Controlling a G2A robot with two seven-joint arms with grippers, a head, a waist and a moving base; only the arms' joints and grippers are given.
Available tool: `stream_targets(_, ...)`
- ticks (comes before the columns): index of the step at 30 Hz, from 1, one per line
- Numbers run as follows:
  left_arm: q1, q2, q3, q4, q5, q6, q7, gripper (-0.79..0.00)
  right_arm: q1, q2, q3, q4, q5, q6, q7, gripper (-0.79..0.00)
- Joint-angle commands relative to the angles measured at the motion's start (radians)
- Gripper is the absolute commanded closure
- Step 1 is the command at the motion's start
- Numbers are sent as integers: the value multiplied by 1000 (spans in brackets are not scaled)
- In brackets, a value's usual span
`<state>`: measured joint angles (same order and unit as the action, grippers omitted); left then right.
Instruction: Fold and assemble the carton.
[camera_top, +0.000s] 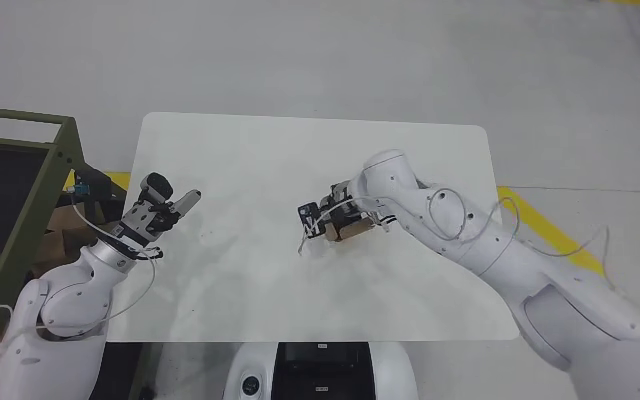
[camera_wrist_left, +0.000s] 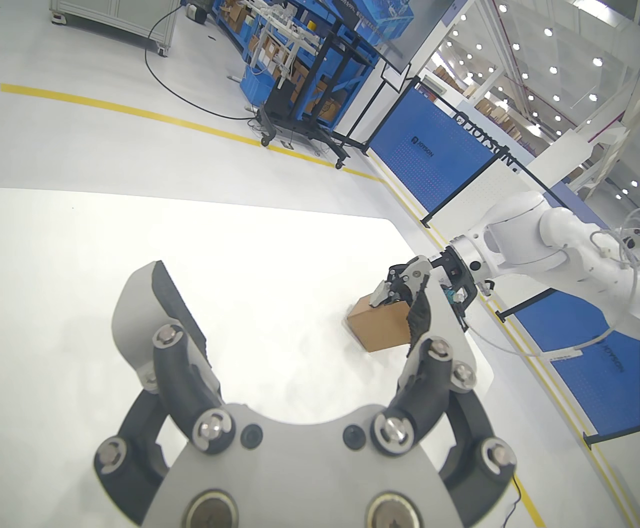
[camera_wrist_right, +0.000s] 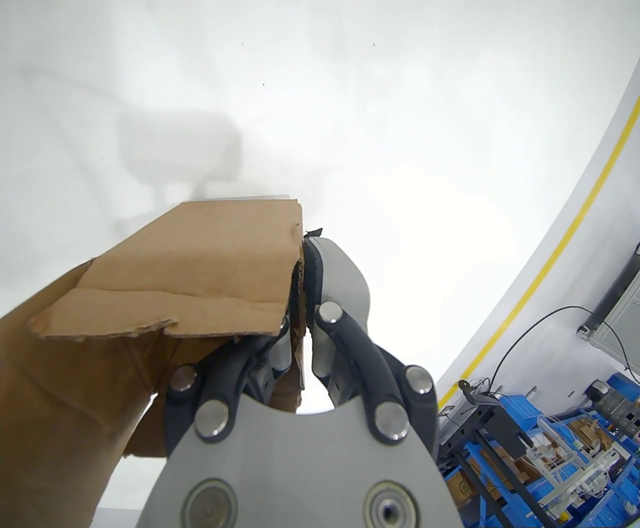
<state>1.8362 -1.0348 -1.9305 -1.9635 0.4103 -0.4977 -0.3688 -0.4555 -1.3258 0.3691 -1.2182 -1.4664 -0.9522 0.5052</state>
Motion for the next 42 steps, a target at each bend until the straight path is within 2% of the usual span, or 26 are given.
stream_targets(1,0,0,0,0,0,0,0,-785,0,-6,-2,12,-3,-1,-6,0)
stream_targets(4,0,0,0,0,0,0,0,-785,0,-14,-4,28,-12,-1,-16,-9)
stream_targets(5,0,0,0,0,0,0,0,-785,-1,-17,-4,32,-14,-1,-20,-58)
stream_targets(6,0,0,0,0,0,0,0,-785,-1,-19,-3,35,-16,1,-26,-148)
stream_targets(8,0,0,0,0,0,0,0,-785,-1,-22,0,38,-25,5,-38,-228)
stream_targets(10,0,0,0,0,0,0,0,-785,0,-25,3,37,-36,8,-50,-351)
stream_targets(11,0,0,0,0,0,0,0,-785,0,-26,5,31,-41,11,-61,-376)
stream_targets(12,0,0,0,0,0,0,0,-785,2,-27,9,25,-48,18,-74,-520)
stream_targets(16,0,0,0,0,0,0,0,-785,7,-27,28,2,-86,51,-124,-662)
stream_targets(17,0,0,0,0,0,0,0,-785,7,-26,34,-2,-94,57,-137,-742)
stream_targets(21,0,0,0,0,0,0,0,-785,7,-19,62,-25,-117,71,-204,-785)
stream_targets(25,0,0,0,0,0,0,0,-785,1,-7,101,-40,-120,62,-279,-785)
stream_targets(31,0,0,0,0,0,0,0,-785,-23,20,172,-65,-173,120,-390,-785)
stream_targets(38,0,0,0,0,0,0,0,-785,-103,79,346,-116,-186,232,-592,-785)
stream_targets(42,0,0,0,0,0,0,0,-785,-179,120,458,-125,-183,231,-702,-785)
